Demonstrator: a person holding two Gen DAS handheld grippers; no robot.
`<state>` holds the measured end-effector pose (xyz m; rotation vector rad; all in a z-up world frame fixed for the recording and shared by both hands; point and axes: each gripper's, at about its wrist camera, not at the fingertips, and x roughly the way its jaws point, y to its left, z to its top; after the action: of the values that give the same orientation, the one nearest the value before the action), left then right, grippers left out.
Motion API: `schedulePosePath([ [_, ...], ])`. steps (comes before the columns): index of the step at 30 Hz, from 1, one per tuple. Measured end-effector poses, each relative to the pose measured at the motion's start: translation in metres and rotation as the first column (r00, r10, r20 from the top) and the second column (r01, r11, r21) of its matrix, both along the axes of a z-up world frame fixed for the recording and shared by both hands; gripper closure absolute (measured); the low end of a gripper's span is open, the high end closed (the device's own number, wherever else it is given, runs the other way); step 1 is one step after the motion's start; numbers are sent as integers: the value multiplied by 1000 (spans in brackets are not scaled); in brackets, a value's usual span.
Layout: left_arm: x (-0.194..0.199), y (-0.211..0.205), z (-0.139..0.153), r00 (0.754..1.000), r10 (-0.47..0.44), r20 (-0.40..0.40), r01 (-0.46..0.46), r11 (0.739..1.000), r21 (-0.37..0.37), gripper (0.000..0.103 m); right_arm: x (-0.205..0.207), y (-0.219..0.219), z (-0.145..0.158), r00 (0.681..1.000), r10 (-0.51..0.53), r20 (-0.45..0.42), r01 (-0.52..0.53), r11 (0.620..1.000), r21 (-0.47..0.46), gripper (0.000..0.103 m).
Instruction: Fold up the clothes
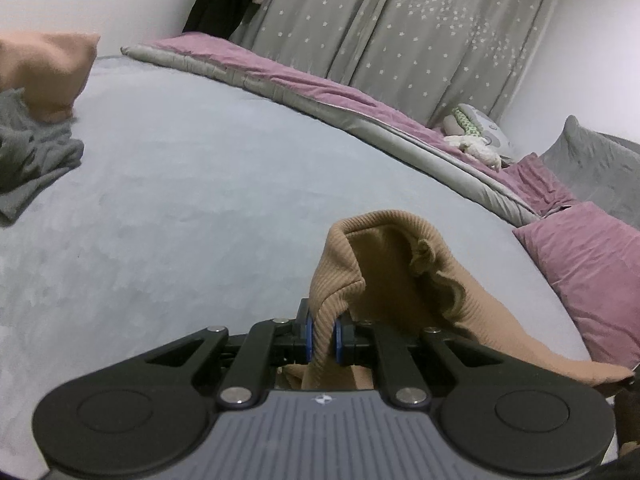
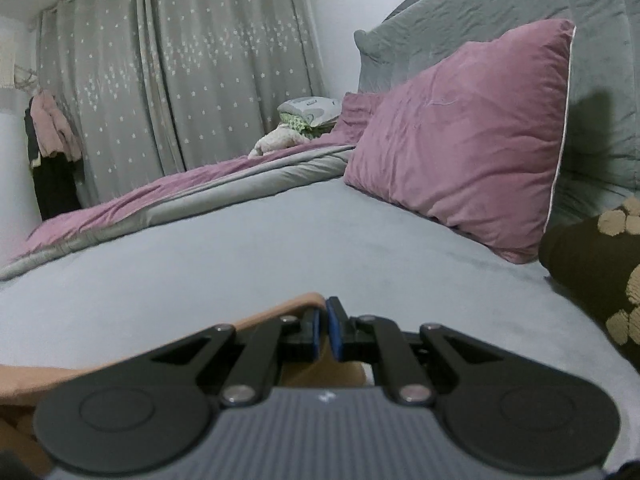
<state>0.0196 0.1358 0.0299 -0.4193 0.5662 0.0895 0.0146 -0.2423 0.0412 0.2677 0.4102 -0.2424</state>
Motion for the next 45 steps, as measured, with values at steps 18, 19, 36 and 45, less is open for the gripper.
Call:
schedulePosePath([
  [18,-13,-74,17,970,-202,131,181,971,157,92,-67,-74,41,969,-169,178,165,986,36,97],
  [19,-12,-76,16,970,-211,125,190,968,163,92,-66,-77,40,970,-173,172,169,985,40,97],
  [36,50,-103,19,965,-244,93,204,928,313,91,-27,-81,-2,980,-190,54,183,976,120,97],
  [45,127,-121,14,966,-248,75,204,905,373,92,-2,-74,-21,987,-155,36,151,985,84,96],
])
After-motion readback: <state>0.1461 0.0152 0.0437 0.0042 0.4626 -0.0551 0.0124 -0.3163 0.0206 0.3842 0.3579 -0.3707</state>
